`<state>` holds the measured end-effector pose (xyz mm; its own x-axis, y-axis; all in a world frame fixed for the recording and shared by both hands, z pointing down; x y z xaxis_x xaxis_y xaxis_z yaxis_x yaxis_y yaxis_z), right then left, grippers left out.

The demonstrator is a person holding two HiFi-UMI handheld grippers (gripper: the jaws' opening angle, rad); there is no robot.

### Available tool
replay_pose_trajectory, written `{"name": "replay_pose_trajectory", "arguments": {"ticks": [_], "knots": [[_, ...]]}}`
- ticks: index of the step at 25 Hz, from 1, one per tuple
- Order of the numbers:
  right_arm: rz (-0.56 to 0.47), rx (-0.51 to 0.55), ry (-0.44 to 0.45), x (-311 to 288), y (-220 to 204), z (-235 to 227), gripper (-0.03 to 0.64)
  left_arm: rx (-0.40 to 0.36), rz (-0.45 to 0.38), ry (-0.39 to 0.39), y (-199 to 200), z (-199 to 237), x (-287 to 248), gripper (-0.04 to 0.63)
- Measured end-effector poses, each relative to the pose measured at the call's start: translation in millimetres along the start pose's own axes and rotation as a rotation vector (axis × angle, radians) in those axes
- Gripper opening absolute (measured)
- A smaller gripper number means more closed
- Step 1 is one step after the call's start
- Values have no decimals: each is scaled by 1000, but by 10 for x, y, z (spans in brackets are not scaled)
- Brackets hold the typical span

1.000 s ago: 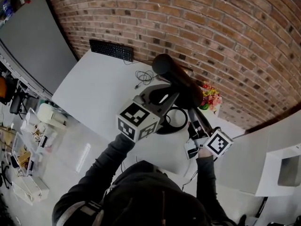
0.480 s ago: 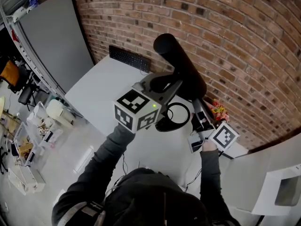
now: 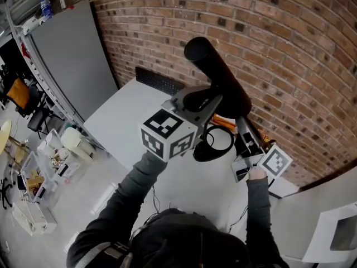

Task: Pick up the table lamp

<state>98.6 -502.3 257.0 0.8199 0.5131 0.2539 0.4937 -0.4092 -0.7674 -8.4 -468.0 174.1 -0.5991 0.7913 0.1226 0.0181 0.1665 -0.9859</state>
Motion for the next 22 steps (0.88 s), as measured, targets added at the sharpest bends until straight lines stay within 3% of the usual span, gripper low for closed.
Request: {"name": "replay_pose_trajectory", "arguments": {"ticks": [22], "knots": [[31, -64, 42, -179, -127, 27, 120, -23, 20, 21, -45, 126, 104, 55]]}}
Point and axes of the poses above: the fingertips, and each gripper's own axes: x backward along the fingers, z to its left, y out of its top, the point moved 2 cm from there along x, backward along the fingers, and after that the axes turned 2 degrees about -y, right-handed, at the moved point
